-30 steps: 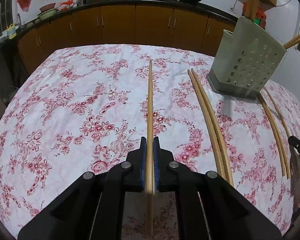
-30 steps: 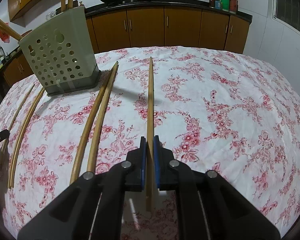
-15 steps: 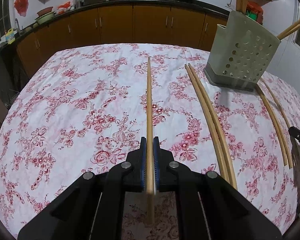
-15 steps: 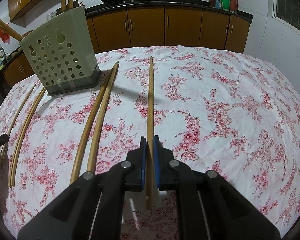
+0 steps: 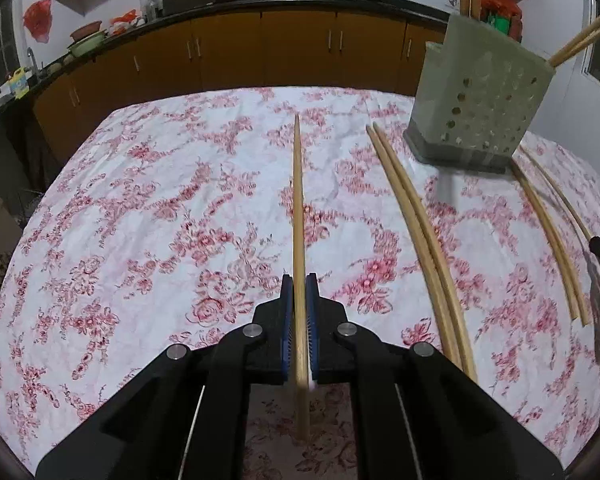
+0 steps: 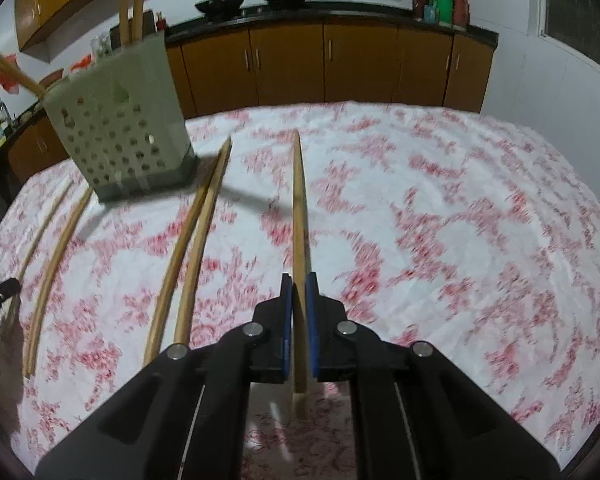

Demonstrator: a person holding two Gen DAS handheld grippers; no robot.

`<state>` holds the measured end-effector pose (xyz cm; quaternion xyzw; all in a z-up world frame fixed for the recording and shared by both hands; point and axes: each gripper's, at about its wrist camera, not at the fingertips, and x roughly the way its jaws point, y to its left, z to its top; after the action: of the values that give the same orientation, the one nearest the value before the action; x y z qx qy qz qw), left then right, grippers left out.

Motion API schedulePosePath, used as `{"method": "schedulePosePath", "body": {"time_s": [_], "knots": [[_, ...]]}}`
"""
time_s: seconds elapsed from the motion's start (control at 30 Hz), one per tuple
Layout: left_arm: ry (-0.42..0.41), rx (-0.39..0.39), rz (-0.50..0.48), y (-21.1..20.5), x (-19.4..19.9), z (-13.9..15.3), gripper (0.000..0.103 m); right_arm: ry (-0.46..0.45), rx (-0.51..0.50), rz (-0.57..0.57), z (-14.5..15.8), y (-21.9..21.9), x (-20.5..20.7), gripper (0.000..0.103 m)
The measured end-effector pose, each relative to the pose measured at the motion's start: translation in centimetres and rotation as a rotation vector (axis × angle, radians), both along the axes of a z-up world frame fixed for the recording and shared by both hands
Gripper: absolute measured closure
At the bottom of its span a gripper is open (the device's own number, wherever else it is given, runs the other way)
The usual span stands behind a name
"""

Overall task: Organize utensils
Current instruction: 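Grasp a third wooden chopstick with the left tool while the right tool grasps one, then lift the chopsticks upright over the green holder with both tools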

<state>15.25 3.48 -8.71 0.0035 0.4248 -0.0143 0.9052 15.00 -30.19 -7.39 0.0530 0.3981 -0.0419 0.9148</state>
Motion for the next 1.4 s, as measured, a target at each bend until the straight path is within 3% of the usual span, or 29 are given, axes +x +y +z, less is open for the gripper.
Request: {"method": "schedulePosePath", "body": {"time_s": [0.5,0.8,1.07,1.4], "knots": [[-0.289,-0.130,0.013,0.8,-0.6,10.9,0.096,-0.301,0.023,-0.022,9.9,-1.1,-2.1,0.095],[-0.344,-0.158,0.019,1.2,-0.5,13.0,0.096,-0.352,0.025,-0.023,11.8,-0.8,-2.5,0.095],[-0.419,-0.220,-0.051,0.3,-1.2,17.4,0.096,-0.478,0.111,0.060,17.7,-0.1,-3.6,0.095],[-0.599,-0.268,-0.111,-3.7,-1.4,22.7,0.096,-0.678,0.129,0.156,24.1,3.6,-4.0,0.095]]}}
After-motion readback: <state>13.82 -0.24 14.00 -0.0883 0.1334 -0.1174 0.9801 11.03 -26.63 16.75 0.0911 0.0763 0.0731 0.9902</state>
